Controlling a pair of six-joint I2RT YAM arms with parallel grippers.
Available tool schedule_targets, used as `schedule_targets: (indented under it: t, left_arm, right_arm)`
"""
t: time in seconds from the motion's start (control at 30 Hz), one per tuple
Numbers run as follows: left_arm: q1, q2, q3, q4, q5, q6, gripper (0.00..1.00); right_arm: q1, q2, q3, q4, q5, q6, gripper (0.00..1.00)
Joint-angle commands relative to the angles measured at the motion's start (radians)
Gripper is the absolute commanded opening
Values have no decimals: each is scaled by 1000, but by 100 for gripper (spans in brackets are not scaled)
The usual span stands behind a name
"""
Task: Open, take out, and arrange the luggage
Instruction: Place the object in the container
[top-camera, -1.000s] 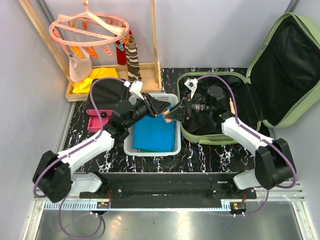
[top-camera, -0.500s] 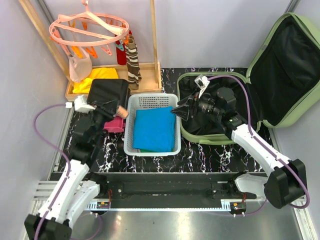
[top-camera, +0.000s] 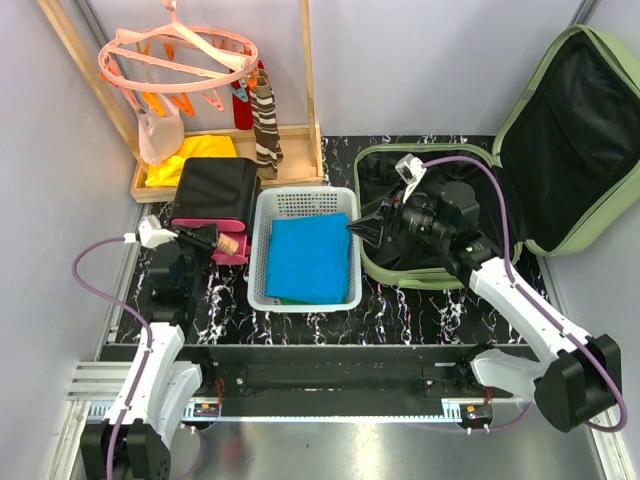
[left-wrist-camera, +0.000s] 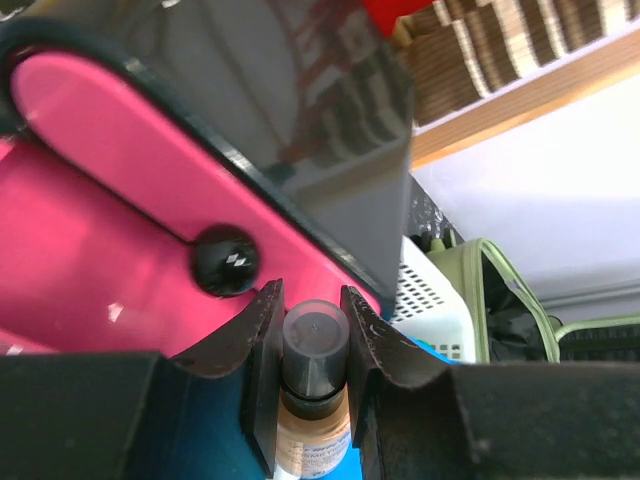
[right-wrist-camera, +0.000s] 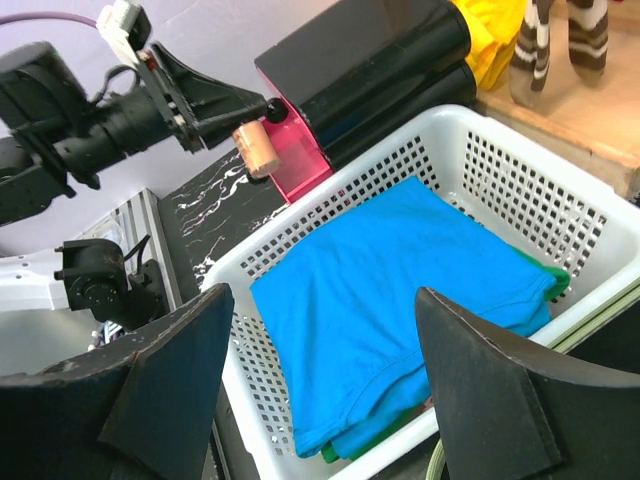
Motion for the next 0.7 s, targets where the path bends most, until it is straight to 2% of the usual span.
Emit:
schedule_targets:
  t: [0.0,0.37,0.67]
  left_arm:
    - [16,-7,-38,182,27,-21,0]
    - [29,43,-122,356,3,-51,0]
    - [38,66,-156,368,-34,-37,0]
  right_arm:
    - [-1,-64,-13,-2,11,-43,83]
    - [-1,-53,-5,12,-27,-29,83]
    - [1,-57,-16,8,-35,-18,83]
